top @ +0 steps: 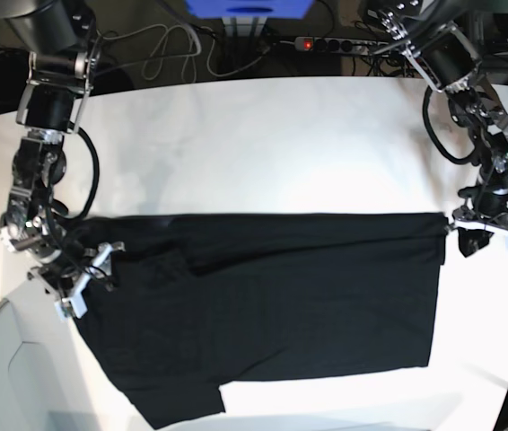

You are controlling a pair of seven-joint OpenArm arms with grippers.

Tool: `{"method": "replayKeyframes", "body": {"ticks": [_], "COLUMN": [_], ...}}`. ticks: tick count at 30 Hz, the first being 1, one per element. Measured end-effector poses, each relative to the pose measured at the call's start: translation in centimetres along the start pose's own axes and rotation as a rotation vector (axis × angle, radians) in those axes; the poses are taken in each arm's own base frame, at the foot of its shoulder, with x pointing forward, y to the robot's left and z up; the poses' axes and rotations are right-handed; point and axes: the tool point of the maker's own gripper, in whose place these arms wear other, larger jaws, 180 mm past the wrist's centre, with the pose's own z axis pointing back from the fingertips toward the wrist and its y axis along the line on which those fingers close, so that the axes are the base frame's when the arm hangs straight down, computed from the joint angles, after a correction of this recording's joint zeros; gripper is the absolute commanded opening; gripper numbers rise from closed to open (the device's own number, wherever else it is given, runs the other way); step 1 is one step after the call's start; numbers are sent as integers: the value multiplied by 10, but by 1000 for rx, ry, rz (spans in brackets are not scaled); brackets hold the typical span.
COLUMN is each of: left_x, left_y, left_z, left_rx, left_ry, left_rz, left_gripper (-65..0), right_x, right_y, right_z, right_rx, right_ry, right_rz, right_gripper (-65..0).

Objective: Fold the T-shirt properly
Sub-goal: 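Lift the shoulder edge with both grippers and pull it toward the hem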

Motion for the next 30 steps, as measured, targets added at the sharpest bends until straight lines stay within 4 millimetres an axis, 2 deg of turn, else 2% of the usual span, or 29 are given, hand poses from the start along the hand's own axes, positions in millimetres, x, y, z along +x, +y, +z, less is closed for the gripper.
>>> {"method": "replayKeyframes", "body": {"ticks": [3, 5, 7, 10, 13, 14, 19, 23, 26, 30], "left_x": [-29, -51, -55, -56, -78, -78, -79, -82, -84, -89], "left_y": [8, 13, 16, 20, 19, 16, 8, -3, -4, -2], "left_z": [-7, -10, -11, -16, -23, -25, -34, -38, -41, -42], "left_rx": [7, 18, 24, 27, 22, 13, -5, -32, -34, -34], "left_ry": [71, 126, 111, 88, 140, 123, 120, 109, 106, 108], "left_rz": [47, 73, 84, 101, 128, 137, 135, 112, 129, 146], "left_gripper": [-375, -330, -303, -300, -300, -300, -300, -303, -370, -529], "right_x": [-6, -16, -24, -31, -39, -41, -54, -56, -61, -73], "right_y": [-4, -3, 3, 5, 2, 0, -10, -28, -36, -45], "right_z": [11, 16, 20, 28, 34, 37, 46, 59, 62, 57], "right_rx": [-25, -30, -27, -30, -48, -54, -87, -133, -151, -153], "right_ry": [-10, 8, 13, 12, 20, 20, 47, 39, 52, 79], "right_rz": [7, 13, 15, 14, 10, 7, -16, -11, -19, -48], "right_gripper": [-289, -289, -289, -289, -289, -289, -289, -278, -252, -252]}}
